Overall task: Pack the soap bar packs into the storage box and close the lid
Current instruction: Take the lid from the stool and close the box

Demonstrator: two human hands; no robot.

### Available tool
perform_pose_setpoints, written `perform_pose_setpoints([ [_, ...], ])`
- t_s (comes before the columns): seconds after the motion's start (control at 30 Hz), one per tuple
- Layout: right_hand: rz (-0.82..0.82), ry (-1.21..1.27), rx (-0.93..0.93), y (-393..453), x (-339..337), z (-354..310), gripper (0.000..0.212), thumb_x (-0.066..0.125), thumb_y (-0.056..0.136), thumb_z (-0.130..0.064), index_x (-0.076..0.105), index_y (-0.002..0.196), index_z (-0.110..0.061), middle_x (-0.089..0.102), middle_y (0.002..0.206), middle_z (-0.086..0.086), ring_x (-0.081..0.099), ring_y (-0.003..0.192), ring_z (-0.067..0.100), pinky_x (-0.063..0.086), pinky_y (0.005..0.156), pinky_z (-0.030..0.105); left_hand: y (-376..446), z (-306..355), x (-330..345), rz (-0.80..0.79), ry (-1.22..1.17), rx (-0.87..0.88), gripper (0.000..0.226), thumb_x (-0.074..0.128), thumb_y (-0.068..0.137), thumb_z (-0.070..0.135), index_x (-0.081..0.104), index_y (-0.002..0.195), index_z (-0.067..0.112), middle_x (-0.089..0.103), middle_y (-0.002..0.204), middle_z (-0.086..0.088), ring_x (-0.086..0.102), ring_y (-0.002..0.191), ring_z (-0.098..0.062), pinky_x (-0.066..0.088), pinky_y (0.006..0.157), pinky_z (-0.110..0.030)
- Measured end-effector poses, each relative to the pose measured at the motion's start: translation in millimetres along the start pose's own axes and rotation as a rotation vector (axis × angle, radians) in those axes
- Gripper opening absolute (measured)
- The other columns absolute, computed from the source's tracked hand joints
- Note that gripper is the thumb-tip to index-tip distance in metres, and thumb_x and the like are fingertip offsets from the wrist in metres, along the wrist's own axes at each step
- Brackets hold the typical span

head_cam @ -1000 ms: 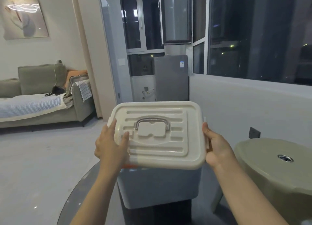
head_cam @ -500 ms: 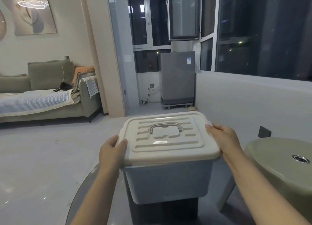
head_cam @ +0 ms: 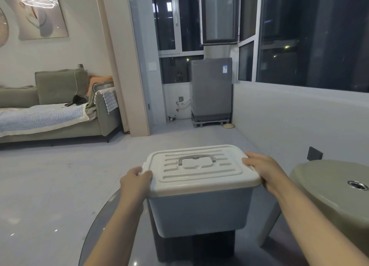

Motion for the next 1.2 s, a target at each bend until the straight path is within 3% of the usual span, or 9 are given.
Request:
perform_pose_setpoints([
  [0.07, -0.015, -0.037, -0.01, -1, 3, 2, 0.022, 0.056, 0.081, -0.005, 0.071, 0.088, -0.019, 0.07, 0.095, 0.006, 0.064, 0.097, 0.03, 0.048, 0.09, 0.045, 1, -6, 2, -0.016, 0.015, -0.039, 0.047, 0.049, 0.086, 0.013, 0.045, 0.126, -0.012, 0.041, 0.137, -0.034, 0.047, 0.121, -0.046, 0.042, 0.098, -0.054],
  [0.2, -0.015, -0.005, -0.015, -3, 5, 6, 0.033, 0.053, 0.085, -0.009, 0.064, 0.114, -0.023, 0.066, 0.103, 0.0, 0.06, 0.091, 0.022, 0.044, 0.073, 0.032, 3, -12, 9, -0.077, -0.082, -0.082, 0.048, 0.047, 0.087, 0.013, 0.041, 0.132, -0.004, 0.048, 0.135, -0.024, 0.049, 0.091, -0.03, 0.043, 0.063, -0.035],
  [0.33, -0.007, 0.018, 0.047, -2, 3, 15, 0.045, 0.057, 0.088, -0.018, 0.05, 0.132, -0.02, 0.058, 0.118, 0.001, 0.057, 0.104, 0.024, 0.045, 0.08, 0.033, 2, -17, 11, -0.103, -0.148, -0.137, 0.045, 0.047, 0.087, 0.018, 0.038, 0.131, 0.015, 0.05, 0.127, -0.011, 0.055, 0.099, -0.029, 0.052, 0.084, -0.044],
  [0.67, 0.03, -0.008, 0.237, -4, -3, 34, 0.039, 0.066, 0.08, -0.032, 0.06, 0.112, -0.009, 0.066, 0.097, 0.01, 0.061, 0.081, 0.024, 0.047, 0.058, 0.029, 1, -13, 13, -0.198, -0.131, -0.122, 0.036, 0.051, 0.089, 0.019, 0.053, 0.124, 0.012, 0.065, 0.109, -0.009, 0.061, 0.086, -0.022, 0.049, 0.071, -0.033],
  [0.8, 0.105, -0.07, 0.103, 1, -9, 24, 0.043, 0.07, 0.076, -0.03, 0.058, 0.109, -0.005, 0.061, 0.11, 0.012, 0.058, 0.093, 0.027, 0.041, 0.063, 0.031, 7, -10, -4, -0.049, -0.087, -0.043, 0.059, 0.066, 0.083, 0.017, 0.045, 0.135, 0.0, 0.052, 0.137, -0.015, 0.055, 0.109, -0.028, 0.045, 0.088, -0.036],
  [0.87, 0.141, -0.082, 0.054, 0, -11, 19, 0.037, 0.071, 0.075, -0.027, 0.059, 0.1, -0.004, 0.061, 0.102, 0.013, 0.057, 0.087, 0.027, 0.039, 0.061, 0.031, 6, -6, -5, -0.029, -0.101, -0.01, 0.061, 0.067, 0.081, 0.013, 0.043, 0.133, -0.008, 0.048, 0.138, -0.025, 0.056, 0.106, -0.032, 0.048, 0.084, -0.041],
  [0.97, 0.146, -0.073, 0.008, -3, -10, 13, 0.021, 0.071, 0.076, -0.021, 0.065, 0.088, -0.005, 0.065, 0.085, 0.011, 0.058, 0.074, 0.025, 0.039, 0.06, 0.03, 5, -9, -5, 0.019, -0.154, -0.028, 0.074, 0.07, 0.081, 0.014, 0.033, 0.143, -0.002, 0.041, 0.147, -0.016, 0.048, 0.125, -0.034, 0.042, 0.103, -0.049],
  [1.1, 0.12, -0.075, -0.036, -5, -9, 8, 0.01, 0.069, 0.078, -0.019, 0.064, 0.08, -0.01, 0.063, 0.077, 0.007, 0.055, 0.067, 0.023, 0.038, 0.057, 0.03, 3, -14, 2, -0.046, -0.26, -0.086, 0.024, 0.064, 0.082, 0.009, 0.062, 0.103, -0.003, 0.064, 0.099, -0.017, 0.06, 0.077, -0.026, 0.047, 0.067, -0.034],
  [1.2, 0.079, -0.032, -0.027, -3, -6, 10, 0.005, 0.067, 0.079, -0.016, 0.065, 0.083, -0.013, 0.066, 0.084, 0.009, 0.06, 0.078, 0.026, 0.044, 0.068, 0.034, 4, -15, 5, -0.061, -0.288, -0.107, 0.011, 0.061, 0.084, 0.008, 0.061, 0.091, -0.001, 0.063, 0.084, -0.013, 0.057, 0.07, -0.025, 0.042, 0.063, -0.033],
])
Point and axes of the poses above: each hand's wrist, its own y-axis towards the middle knuckle, its own x-axis out of the palm, z = x × y, the point moved 9 cm from there along y, towards the middle knuckle
